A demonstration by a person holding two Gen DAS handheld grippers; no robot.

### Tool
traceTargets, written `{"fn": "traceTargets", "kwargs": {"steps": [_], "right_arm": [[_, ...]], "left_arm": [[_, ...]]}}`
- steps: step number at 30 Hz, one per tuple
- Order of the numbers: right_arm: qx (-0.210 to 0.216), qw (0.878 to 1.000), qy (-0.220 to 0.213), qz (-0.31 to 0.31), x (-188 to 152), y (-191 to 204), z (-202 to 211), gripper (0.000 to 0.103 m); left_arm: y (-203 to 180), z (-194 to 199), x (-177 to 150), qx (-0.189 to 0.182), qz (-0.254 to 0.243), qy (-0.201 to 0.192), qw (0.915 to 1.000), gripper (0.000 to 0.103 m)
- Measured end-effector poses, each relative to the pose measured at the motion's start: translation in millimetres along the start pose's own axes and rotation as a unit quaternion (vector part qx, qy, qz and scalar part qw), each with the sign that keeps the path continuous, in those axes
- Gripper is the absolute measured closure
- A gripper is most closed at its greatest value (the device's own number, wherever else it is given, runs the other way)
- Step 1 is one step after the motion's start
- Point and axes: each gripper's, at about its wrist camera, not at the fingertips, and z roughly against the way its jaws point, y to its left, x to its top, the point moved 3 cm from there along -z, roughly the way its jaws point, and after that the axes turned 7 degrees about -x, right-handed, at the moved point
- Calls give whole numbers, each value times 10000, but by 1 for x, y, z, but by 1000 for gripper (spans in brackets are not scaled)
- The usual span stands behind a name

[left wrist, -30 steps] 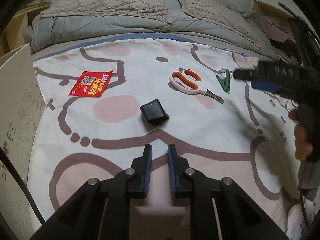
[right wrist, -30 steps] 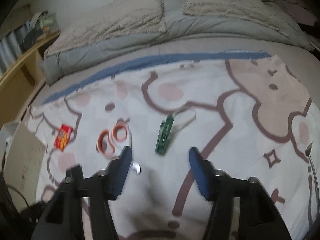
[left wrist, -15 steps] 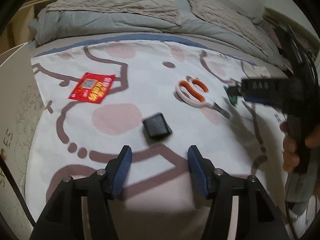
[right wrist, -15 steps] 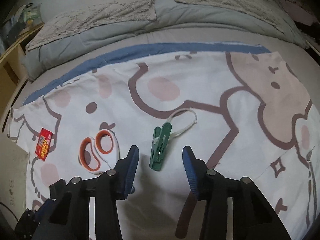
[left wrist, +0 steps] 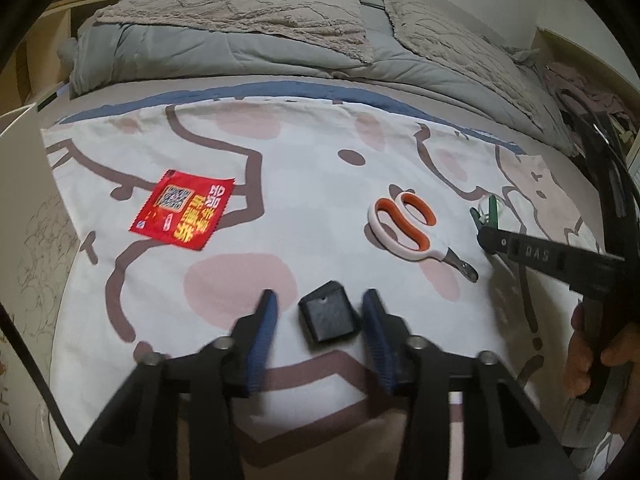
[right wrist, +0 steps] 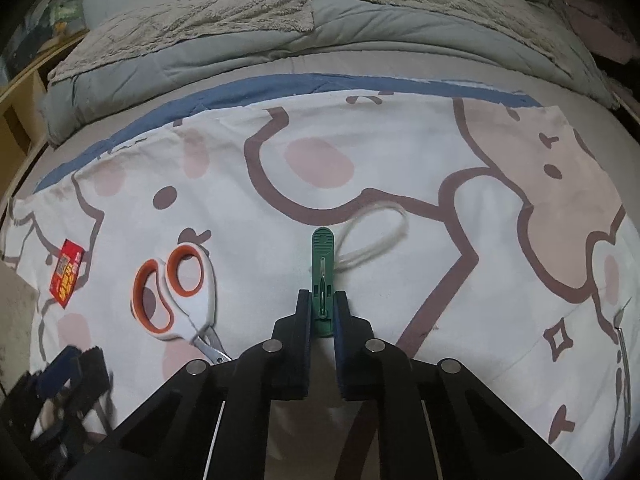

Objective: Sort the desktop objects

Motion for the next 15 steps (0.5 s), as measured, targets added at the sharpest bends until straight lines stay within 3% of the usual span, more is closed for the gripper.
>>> {"fn": "traceTargets", "kwargs": {"steps": [2, 15], "right_arm": [[9, 10000, -50, 80, -3, 1, 2, 93], [131, 9973, -279, 671, -28, 4, 18, 93]], "left_arm": [[-1, -1, 1, -41, -34, -4, 10000, 73], [-8, 3, -3, -77, -188, -65, 9998, 74]]}}
